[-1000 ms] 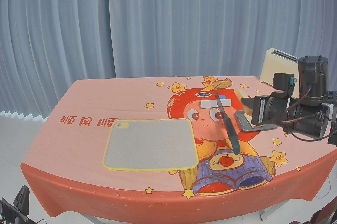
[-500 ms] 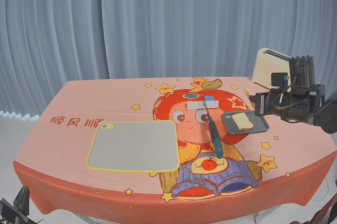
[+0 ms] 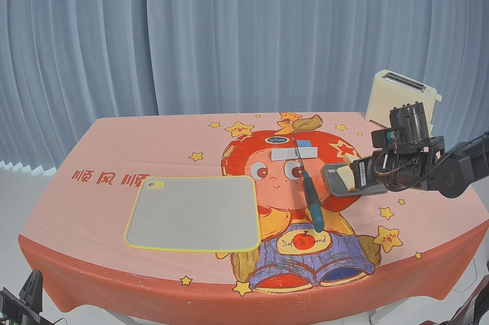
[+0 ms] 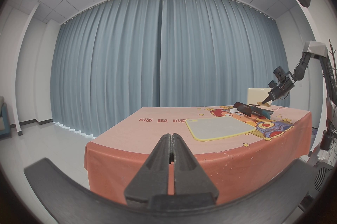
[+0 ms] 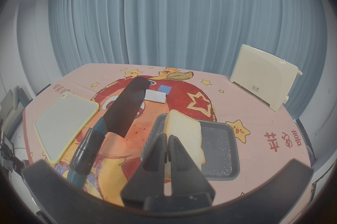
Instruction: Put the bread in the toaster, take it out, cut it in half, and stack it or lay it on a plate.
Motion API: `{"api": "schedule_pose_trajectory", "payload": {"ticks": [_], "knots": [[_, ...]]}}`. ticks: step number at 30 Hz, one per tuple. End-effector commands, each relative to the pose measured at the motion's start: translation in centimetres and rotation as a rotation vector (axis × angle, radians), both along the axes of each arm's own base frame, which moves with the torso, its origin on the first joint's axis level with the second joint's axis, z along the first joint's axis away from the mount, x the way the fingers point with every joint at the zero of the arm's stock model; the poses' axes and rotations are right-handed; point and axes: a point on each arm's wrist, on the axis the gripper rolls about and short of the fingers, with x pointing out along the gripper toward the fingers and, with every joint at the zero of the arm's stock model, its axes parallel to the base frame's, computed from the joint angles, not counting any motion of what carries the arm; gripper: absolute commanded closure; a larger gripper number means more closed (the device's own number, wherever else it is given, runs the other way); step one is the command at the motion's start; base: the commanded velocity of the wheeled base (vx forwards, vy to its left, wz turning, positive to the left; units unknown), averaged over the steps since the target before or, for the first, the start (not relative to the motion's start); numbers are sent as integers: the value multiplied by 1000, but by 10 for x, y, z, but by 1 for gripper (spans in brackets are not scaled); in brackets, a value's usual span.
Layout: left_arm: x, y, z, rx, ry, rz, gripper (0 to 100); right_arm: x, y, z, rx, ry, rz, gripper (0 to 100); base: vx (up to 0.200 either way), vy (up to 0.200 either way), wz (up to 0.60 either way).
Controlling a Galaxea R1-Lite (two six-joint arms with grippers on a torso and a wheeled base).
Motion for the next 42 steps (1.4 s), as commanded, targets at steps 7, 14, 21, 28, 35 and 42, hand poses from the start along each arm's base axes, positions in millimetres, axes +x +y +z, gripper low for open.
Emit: {"api": "schedule_pose_trajectory", "payload": {"ticks": [7,14,21,28,35,42], "knots": [[1,0,-5,-1,14,1,100,7,1,-13,-26,32,2,100,0,0,0],[1,0,-5,-1,14,1,100,10,1,-20,-39,48,-6,100,0,0,0],[1,0,-5,-1,14,1,100,14,-1,-23,-42,48,-17,100,0,0,0],[1,0,-5,-1,14,1,100,18,-1,-27,-38,27,-19,100,0,0,0],[1,0,-5,1,14,1,100,18,-1,-28,-41,29,-17,100,0,0,0],[1,0,-5,-1,14,1,100,18,0,-29,-42,32,-17,100,0,0,0]]}}
